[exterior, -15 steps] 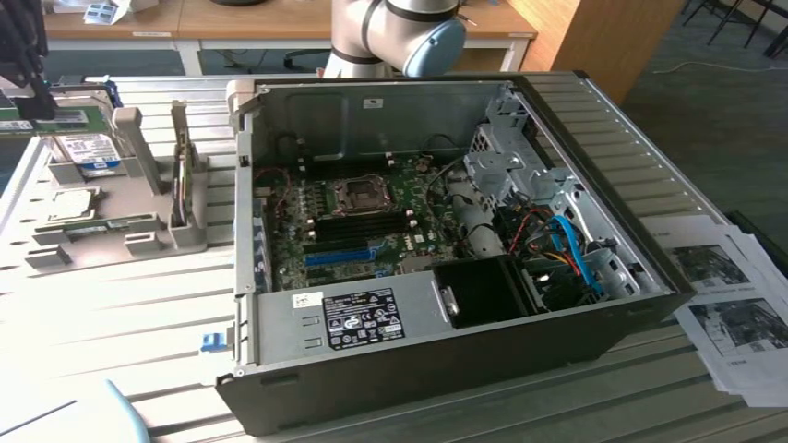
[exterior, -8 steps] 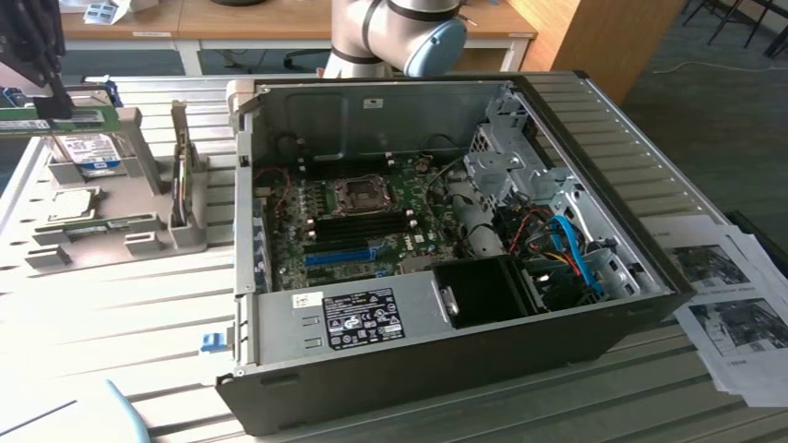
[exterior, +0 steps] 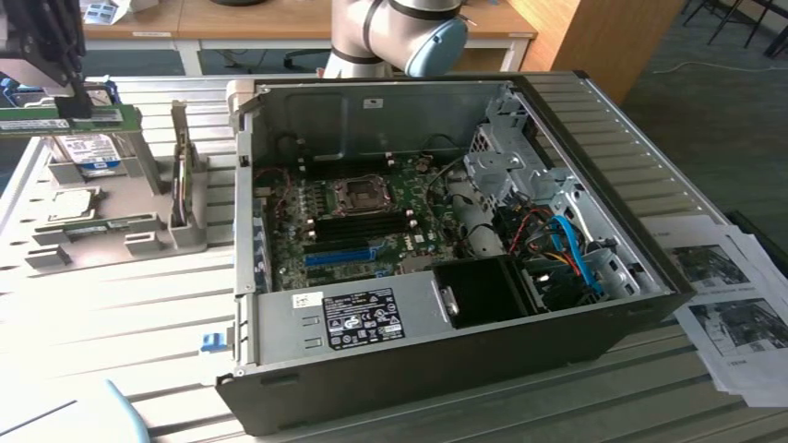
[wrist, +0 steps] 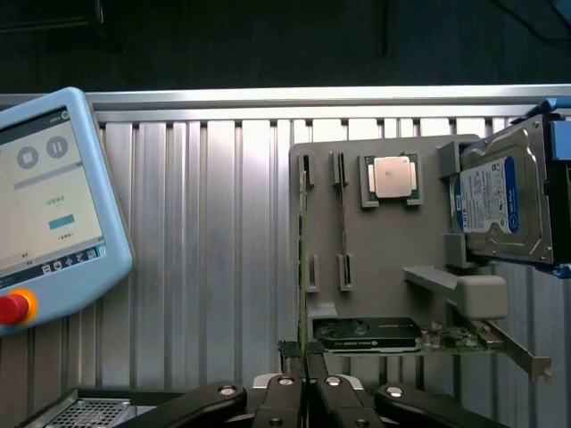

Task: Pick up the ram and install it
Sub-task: 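Pick up the ram and move it above insertion slot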

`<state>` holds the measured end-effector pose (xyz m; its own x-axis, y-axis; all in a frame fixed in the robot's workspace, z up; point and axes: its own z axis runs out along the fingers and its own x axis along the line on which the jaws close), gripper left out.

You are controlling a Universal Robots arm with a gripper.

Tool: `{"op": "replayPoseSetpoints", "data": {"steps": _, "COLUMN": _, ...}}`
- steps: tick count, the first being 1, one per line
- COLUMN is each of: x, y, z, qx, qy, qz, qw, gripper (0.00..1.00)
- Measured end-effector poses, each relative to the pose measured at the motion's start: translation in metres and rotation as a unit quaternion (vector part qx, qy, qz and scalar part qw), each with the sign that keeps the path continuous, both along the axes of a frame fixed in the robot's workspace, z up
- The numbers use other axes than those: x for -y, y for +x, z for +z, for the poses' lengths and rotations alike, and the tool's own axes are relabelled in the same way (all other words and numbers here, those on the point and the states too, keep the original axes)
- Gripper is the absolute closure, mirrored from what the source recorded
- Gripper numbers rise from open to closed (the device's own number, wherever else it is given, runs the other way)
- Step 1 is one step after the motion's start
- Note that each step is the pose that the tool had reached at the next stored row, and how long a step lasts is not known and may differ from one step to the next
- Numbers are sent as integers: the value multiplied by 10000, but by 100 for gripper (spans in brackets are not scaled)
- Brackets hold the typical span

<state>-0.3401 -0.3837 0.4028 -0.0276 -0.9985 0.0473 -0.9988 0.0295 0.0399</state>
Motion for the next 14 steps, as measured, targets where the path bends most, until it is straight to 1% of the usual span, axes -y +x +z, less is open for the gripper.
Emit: {"op": "replayPoseSetpoints", "data": {"steps": 14, "x": 0, "y": 296, "z": 0, "qx": 0, "qy": 0, "qz": 0, "qw": 10000, "gripper": 89}}
